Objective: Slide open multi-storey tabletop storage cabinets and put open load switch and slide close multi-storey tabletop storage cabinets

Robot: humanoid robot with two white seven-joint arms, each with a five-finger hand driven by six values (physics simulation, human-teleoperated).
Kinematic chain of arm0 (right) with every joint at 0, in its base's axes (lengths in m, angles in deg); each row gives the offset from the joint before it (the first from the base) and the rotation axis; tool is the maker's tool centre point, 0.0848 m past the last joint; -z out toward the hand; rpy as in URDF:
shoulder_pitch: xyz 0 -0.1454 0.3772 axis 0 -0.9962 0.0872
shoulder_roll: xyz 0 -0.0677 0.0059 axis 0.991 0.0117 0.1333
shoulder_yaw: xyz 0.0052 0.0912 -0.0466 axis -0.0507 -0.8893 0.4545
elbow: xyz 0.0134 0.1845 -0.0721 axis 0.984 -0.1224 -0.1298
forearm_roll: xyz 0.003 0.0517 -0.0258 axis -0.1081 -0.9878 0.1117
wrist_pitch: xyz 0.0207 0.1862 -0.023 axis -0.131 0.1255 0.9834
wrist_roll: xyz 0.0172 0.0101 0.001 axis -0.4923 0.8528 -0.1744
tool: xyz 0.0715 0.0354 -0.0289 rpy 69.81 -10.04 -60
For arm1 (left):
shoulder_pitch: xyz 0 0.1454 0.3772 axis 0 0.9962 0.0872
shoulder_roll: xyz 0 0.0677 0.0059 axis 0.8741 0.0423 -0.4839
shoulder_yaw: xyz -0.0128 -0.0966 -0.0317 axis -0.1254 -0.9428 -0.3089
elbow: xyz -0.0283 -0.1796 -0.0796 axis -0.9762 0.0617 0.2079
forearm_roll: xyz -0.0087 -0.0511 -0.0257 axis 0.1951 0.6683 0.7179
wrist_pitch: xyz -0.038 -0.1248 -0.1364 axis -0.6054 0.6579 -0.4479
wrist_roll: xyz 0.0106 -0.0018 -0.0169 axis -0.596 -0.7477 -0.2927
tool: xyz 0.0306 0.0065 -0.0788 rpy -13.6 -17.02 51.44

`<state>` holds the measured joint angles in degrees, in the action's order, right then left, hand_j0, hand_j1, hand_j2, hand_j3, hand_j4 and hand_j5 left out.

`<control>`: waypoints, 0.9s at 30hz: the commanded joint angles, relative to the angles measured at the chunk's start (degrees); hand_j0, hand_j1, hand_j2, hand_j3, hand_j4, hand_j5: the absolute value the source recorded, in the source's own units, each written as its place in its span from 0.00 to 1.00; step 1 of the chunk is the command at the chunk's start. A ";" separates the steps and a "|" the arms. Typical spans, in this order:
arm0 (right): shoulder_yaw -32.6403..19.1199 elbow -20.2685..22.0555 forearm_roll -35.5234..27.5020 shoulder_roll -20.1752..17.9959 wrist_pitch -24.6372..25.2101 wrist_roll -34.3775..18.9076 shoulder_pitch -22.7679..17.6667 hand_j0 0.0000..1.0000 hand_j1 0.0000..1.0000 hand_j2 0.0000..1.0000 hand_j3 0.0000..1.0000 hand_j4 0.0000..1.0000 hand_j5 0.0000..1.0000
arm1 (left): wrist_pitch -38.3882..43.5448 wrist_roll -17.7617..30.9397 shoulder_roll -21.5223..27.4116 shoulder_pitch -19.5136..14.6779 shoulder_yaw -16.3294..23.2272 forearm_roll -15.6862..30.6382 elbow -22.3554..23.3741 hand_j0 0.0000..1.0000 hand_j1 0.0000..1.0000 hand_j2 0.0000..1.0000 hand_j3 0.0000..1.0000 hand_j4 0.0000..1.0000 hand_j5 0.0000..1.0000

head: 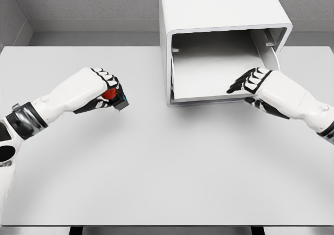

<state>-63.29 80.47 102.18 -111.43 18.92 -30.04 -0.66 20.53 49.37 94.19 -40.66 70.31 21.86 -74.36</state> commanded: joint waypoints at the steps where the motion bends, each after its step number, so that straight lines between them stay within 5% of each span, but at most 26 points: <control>1: -0.49 0.06 -0.44 0.00 0.05 0.08 0.00 0.56 0.56 0.56 0.56 0.56 0.56 | 0.18 -0.04 -0.07 0.00 0.15 1.11 -0.01 0.40 0.40 0.40 0.40 0.40 0.40; 27: -9.90 0.06 -6.15 -0.26 0.05 0.00 -4.31 0.58 0.58 0.58 0.58 0.58 0.58 | 0.18 -0.04 -8.86 -10.55 5.07 1.73 -0.01 0.40 0.40 0.40 0.40 0.40 0.40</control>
<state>-72.65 80.50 97.45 -111.67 18.92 -30.02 -4.96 20.55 49.36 86.20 -51.38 74.87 23.24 -74.37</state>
